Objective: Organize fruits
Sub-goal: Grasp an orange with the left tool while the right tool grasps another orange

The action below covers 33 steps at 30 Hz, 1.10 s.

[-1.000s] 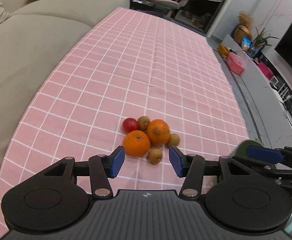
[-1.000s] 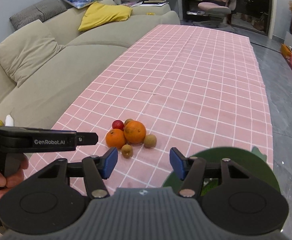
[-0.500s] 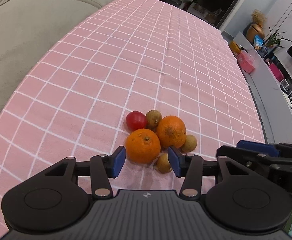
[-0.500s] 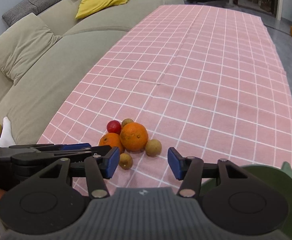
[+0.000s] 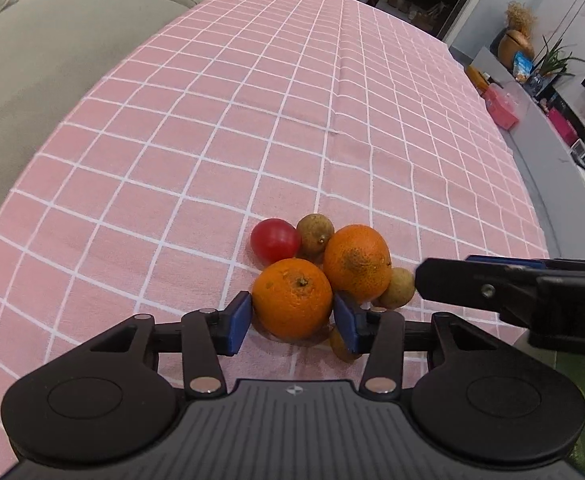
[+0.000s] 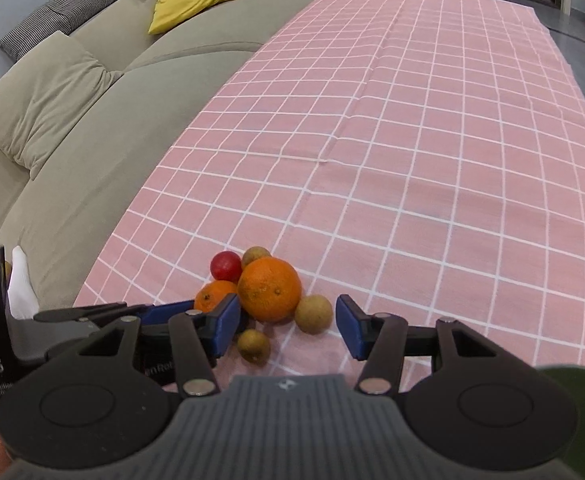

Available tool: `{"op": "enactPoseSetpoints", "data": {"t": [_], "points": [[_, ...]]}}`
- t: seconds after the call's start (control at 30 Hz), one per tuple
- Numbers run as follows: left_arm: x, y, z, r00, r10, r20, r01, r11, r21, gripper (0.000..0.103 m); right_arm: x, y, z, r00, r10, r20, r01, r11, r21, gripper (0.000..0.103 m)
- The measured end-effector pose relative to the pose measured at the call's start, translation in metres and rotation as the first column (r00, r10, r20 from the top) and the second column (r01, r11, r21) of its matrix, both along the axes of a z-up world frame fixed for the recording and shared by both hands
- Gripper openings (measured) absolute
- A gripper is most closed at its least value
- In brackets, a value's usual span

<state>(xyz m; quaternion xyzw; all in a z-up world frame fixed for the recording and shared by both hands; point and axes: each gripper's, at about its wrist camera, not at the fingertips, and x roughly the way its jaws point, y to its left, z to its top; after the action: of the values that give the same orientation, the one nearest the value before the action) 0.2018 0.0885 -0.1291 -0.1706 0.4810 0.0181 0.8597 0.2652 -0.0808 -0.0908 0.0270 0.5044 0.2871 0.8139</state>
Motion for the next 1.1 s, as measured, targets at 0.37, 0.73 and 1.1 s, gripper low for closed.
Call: {"op": "enactPoseSetpoints", "data": {"t": [0.37,0.73,1.1], "points": [[-0.005,0.014,0.013,0.998,0.054,0.010,-0.054,0.998,0.040,0.049,0.015,0.022,-0.013,0.999,0.028,-0.032,-0.028,1.000,-0.003,0.052],[-0.018,0.050,0.022,0.984,0.179,0.013,-0.179,0.982,0.059,0.049,0.014,0.047,-0.029,0.997,0.046,-0.056,-0.048,0.998,-0.042,0.051],[-0.025,0.051,0.036,0.984,0.173,0.037,-0.174,0.984,0.027,0.049,0.009,0.056,-0.032,0.998,0.056,-0.008,-0.057,0.992,-0.113,0.041]]}}
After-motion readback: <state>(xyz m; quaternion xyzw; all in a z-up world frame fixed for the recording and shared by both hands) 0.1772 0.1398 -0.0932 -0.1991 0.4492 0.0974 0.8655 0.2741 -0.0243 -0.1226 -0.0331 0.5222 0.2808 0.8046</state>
